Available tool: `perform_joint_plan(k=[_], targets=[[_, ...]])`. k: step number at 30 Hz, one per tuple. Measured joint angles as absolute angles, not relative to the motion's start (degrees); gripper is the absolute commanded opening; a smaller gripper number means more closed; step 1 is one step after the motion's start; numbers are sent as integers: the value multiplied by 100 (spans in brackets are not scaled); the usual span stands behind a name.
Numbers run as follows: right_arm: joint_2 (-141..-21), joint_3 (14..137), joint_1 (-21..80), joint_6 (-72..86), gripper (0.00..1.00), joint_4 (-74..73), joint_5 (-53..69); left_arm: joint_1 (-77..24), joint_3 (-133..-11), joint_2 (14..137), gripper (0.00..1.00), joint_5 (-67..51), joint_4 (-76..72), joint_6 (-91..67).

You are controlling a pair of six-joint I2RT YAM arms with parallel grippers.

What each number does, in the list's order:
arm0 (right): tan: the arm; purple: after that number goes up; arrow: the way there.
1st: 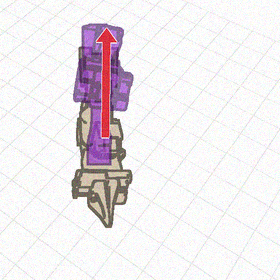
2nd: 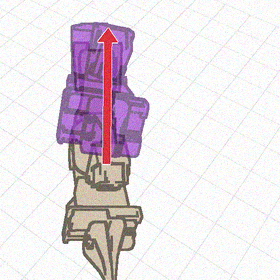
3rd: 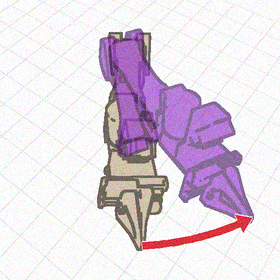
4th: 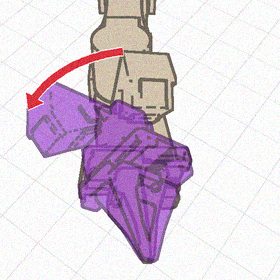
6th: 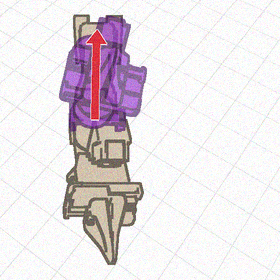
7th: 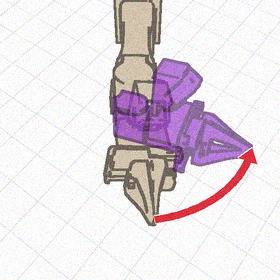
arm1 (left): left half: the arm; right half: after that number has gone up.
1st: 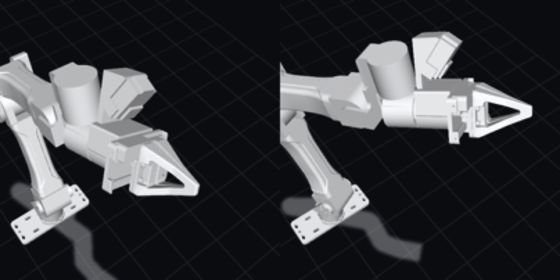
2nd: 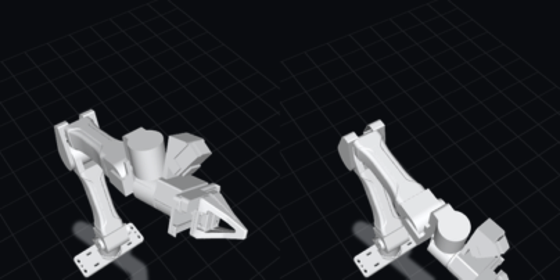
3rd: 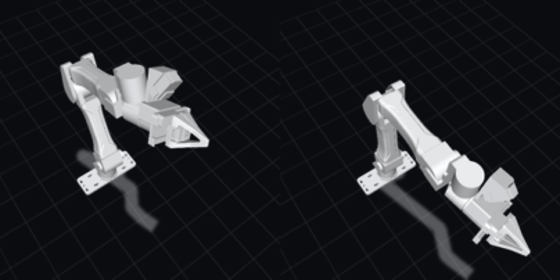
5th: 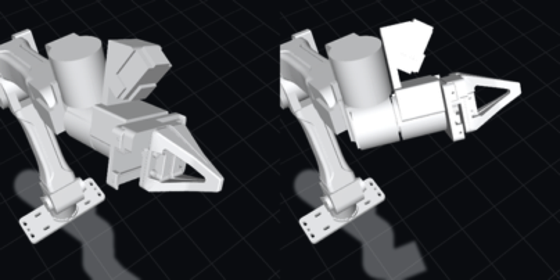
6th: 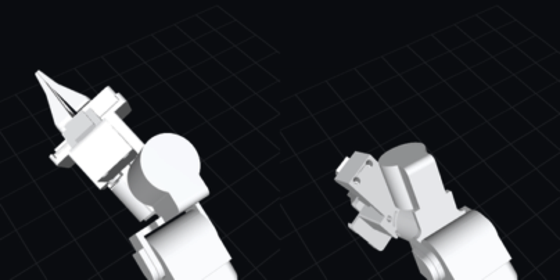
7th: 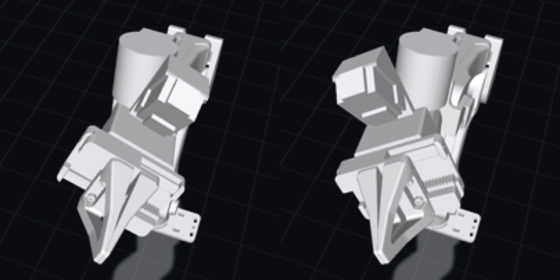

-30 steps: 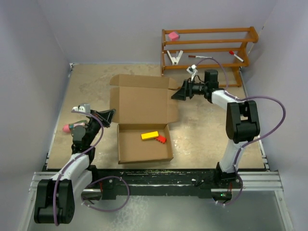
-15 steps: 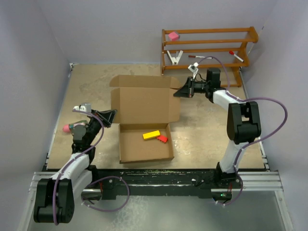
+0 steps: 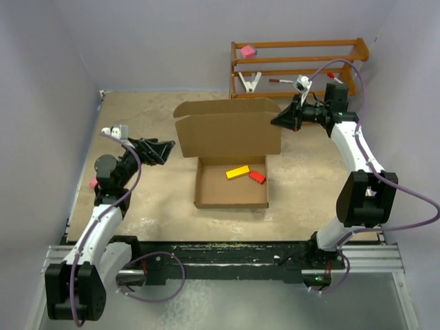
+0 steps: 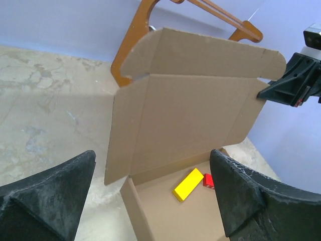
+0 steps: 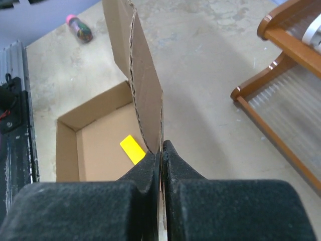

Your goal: Fold the paper box

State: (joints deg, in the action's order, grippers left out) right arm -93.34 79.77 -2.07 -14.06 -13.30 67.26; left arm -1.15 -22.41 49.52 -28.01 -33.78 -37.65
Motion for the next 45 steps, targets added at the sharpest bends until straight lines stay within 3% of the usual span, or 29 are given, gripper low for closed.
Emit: perform_joint_plan(k=[12, 18, 21, 26, 27, 32, 39, 45], targets=[[-9526, 8101, -226, -2473, 0, -2469, 6698, -132, -3284, 7046, 87, -3518, -3234, -3026], [-9531, 8147, -226, -2596, 0, -2613, 6698, -248, -3894, 7520, 74, -3612, -3218, -2672], [-9531, 8180, -226, -2639, 0, -2672, 6698, -257, -4191, 7832, 56, -3745, -3317, -2582], [-9531, 8206, -226, -2700, 0, -2740, 6689, -279, -4639, 8482, 7, -4110, -3319, -2550], [-9531, 8208, -226, -2705, 0, -2744, 6674, -294, -4650, 8510, 5, -4165, -3321, -2552], [-9518, 8237, -220, -2377, 0, -2499, 6337, -753, -4501, 8001, 4, -3896, -3264, -2486], [-8847, 7601, 14, -958, 0, -517, 4781, -2469, -3341, 6147, 4, -1481, -3747, -2084], [-8154, 6834, 799, -99, 0, 1022, 3212, -3065, -3127, 6438, 4, 266, -4257, -1839]])
